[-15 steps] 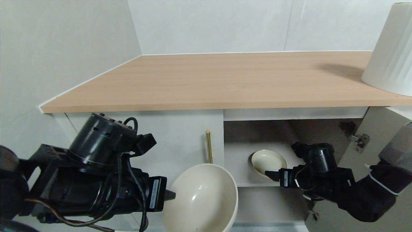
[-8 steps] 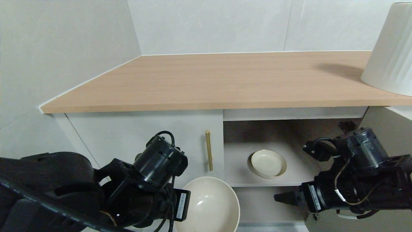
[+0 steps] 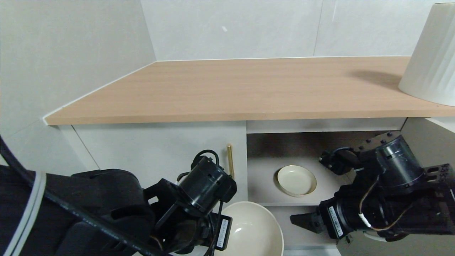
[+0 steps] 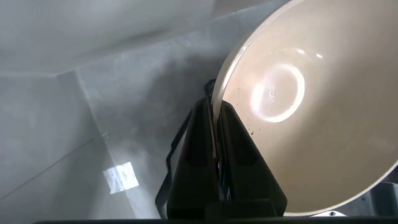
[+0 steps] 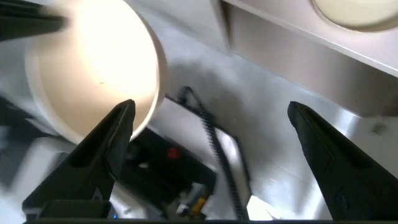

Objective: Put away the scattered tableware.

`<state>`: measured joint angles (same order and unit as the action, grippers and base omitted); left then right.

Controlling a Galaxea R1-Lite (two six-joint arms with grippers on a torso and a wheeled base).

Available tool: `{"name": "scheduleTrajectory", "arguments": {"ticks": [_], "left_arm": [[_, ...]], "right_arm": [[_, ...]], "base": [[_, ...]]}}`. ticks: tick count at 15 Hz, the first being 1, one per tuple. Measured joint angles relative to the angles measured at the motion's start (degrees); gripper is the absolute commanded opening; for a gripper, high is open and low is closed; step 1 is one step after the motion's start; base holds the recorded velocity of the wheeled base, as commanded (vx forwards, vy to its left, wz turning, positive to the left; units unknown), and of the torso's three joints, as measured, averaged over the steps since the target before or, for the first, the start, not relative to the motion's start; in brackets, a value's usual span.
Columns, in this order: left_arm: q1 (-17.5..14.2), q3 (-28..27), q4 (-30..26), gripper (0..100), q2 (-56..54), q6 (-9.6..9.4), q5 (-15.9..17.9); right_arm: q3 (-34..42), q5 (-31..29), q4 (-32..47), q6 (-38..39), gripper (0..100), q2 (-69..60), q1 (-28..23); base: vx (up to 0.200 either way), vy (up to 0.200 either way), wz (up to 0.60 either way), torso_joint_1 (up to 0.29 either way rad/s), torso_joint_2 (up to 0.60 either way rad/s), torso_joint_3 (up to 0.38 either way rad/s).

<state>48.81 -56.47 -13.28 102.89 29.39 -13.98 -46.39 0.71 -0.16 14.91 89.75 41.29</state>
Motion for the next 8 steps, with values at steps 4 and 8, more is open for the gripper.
{"name": "scheduleTrajectory", "arguments": {"ticks": [4,8], "left_arm": [[1.6,-1.7,0.0,0,1.2,2.60,0.2],[2.2,-2.2,0.0,0,1.5,3.10,0.2]], "right_arm": [[0.1,-2.7,-0.3,0.3,100,4.0,3.9],[-0.2,-2.9,-3.4,0.7,100,7.2,4.2]], "base": [[0.000,0.000,0.00,0.000,0.00,0.000],[0.000,0.000,0.00,0.000,0.00,0.000]]}}
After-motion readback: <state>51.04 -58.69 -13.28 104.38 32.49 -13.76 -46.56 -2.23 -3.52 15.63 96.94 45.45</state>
